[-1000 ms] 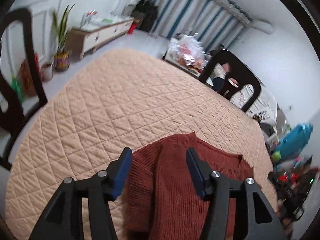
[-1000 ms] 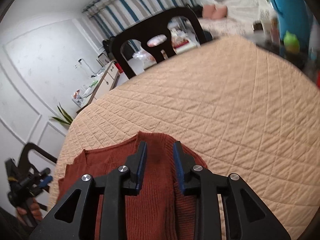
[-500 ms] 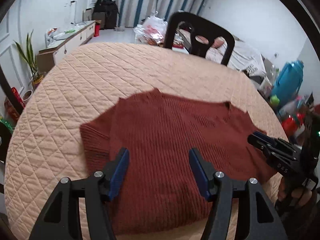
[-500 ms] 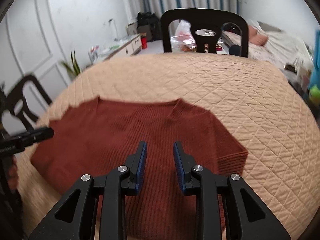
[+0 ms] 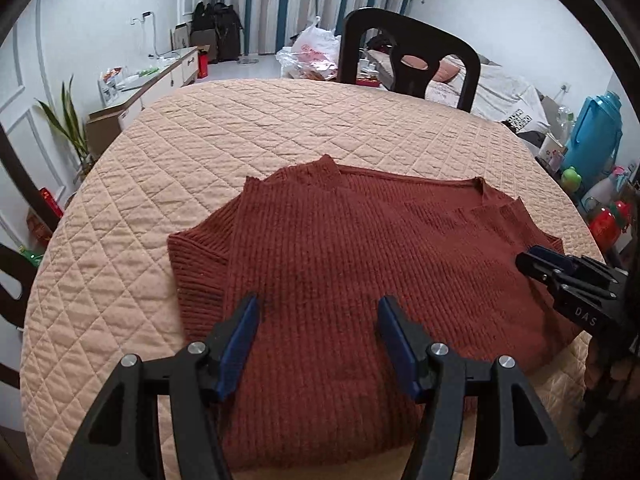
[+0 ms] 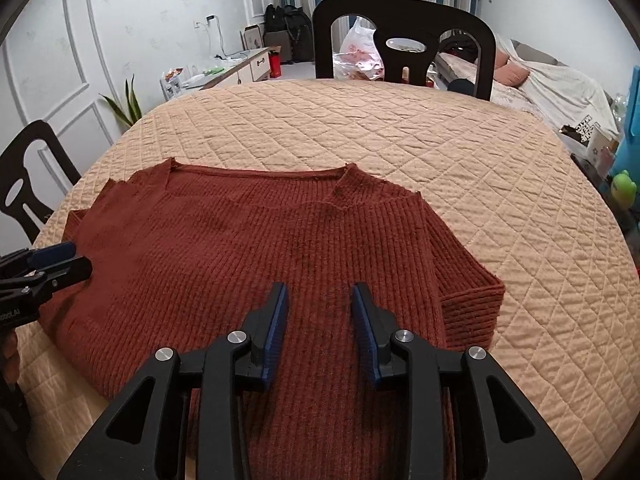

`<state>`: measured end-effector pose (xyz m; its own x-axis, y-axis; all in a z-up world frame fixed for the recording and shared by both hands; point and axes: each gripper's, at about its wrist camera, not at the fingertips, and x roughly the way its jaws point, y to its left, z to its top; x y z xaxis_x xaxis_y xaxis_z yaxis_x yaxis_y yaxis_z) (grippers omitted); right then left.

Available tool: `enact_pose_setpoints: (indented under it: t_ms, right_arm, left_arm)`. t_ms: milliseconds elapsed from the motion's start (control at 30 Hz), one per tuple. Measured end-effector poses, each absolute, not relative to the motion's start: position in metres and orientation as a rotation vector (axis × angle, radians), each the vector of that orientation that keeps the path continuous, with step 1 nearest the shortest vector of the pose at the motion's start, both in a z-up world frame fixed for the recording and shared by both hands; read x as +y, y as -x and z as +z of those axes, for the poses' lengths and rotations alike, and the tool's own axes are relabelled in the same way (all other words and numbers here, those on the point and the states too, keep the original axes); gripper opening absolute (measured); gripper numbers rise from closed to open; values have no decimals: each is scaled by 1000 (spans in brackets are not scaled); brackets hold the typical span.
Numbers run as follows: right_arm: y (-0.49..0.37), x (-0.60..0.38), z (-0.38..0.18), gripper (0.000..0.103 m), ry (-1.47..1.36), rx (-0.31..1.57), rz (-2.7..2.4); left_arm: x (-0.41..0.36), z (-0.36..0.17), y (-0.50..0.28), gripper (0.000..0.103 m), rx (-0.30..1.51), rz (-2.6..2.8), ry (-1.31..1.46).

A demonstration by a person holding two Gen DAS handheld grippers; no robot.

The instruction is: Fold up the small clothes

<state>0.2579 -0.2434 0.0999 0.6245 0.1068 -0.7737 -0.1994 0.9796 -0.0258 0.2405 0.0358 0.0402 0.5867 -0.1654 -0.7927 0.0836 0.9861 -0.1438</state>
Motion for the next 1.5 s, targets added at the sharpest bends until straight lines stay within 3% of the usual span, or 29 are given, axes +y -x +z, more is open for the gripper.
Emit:
enact_pose_setpoints:
  t_ms: [267,633,1400,1500]
  right_arm:
    - [-214,-224,123,35,86,792,303]
    - [-195,-192,90,35,180,864,360]
    - [-177,-172,83,39,205,869,378]
    - [-173,-172,88,40,207,858,381]
  left_arm:
    - [35,58,-208,68,885,-158,98]
    - [34,39,-188,71,925,-167,55]
    - [52,38,-178,71,950,-202,120]
    - [61,46,-174,74,920,-206,133]
